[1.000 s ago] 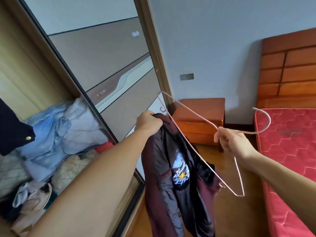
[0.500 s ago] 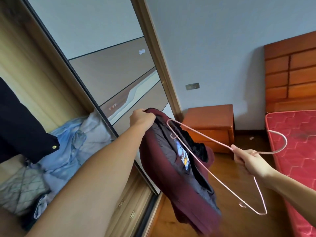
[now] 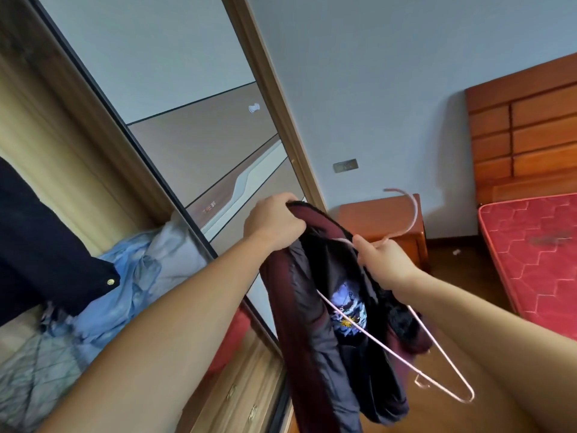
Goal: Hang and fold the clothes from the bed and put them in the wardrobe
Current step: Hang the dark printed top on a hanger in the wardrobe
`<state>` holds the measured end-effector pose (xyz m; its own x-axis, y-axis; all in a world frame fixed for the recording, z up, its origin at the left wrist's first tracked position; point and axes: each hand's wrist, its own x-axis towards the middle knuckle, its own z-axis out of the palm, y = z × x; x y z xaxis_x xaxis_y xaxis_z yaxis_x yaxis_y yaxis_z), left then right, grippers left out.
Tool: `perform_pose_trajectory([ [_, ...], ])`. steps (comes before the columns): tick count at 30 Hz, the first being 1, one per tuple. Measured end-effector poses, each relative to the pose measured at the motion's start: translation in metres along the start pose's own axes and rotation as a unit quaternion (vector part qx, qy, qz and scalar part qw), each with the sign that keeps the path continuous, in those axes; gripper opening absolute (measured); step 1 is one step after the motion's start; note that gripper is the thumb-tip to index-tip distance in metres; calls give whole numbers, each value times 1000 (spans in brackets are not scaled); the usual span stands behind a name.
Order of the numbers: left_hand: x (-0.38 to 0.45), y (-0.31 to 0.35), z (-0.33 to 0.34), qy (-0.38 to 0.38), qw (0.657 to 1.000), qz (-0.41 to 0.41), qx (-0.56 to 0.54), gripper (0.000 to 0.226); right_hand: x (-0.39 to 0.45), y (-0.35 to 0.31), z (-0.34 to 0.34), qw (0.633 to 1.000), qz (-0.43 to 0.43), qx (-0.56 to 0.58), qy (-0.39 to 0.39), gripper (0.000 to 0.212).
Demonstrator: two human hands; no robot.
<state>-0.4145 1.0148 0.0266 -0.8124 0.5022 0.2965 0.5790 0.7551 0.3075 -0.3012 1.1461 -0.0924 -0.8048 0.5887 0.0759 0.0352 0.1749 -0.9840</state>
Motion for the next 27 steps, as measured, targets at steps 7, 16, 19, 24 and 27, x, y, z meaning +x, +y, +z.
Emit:
perform_pose_trajectory([
  [7, 3, -30, -14, -81, 955, 68, 279, 61, 2, -13, 9, 996, -1, 82, 20, 55],
  [16, -5, -20, 19, -101, 929, 314, 167, 21, 4, -3, -8, 993, -76, 94, -13, 61],
  [19, 3, -15, 24, -91, 916, 362, 146, 26, 7, 4, -18, 994, -81, 79, -16, 59],
  [24, 27, -3, 38, -88, 902, 389, 167, 26, 19, -6, -39, 994, -106, -23, -1, 52],
  [27, 40, -1, 45, -75, 915, 359, 168, 25, 24, 13, -47, 955, -191, -173, 147, 32],
])
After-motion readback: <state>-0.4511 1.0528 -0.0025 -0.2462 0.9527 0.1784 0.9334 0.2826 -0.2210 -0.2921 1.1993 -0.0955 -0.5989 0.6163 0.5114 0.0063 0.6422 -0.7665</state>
